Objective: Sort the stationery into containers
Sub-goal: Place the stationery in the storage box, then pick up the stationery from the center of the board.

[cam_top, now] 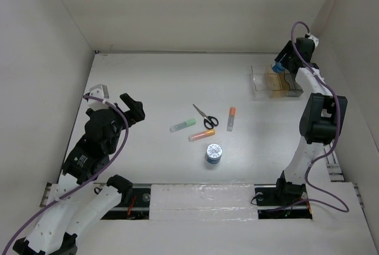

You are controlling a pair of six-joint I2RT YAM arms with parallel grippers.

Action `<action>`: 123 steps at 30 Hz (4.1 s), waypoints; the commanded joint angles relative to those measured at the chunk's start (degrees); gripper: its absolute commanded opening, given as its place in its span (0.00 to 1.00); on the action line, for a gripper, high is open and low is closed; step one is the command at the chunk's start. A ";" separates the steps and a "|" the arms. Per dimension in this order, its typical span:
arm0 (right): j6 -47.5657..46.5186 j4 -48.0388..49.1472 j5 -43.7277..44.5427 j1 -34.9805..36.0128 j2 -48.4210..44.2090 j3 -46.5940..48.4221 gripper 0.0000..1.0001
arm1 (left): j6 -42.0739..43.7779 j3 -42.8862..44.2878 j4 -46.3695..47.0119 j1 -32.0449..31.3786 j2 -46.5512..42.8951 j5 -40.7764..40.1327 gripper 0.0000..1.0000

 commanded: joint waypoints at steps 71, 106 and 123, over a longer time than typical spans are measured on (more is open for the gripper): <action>-3.11 -7.74 14.14 23.17 -12.22 -5.52 1.00 | -2.29 0.38 -1.40 0.21 9.36 -5.63 1.00; 16.40 -22.04 21.57 75.16 -35.62 -39.54 1.00 | -8.80 3.11 -7.55 0.21 9.64 -14.77 1.00; 15.08 -17.19 19.10 72.87 -30.60 -42.18 0.83 | -8.10 3.11 -7.02 0.21 9.64 -13.54 1.00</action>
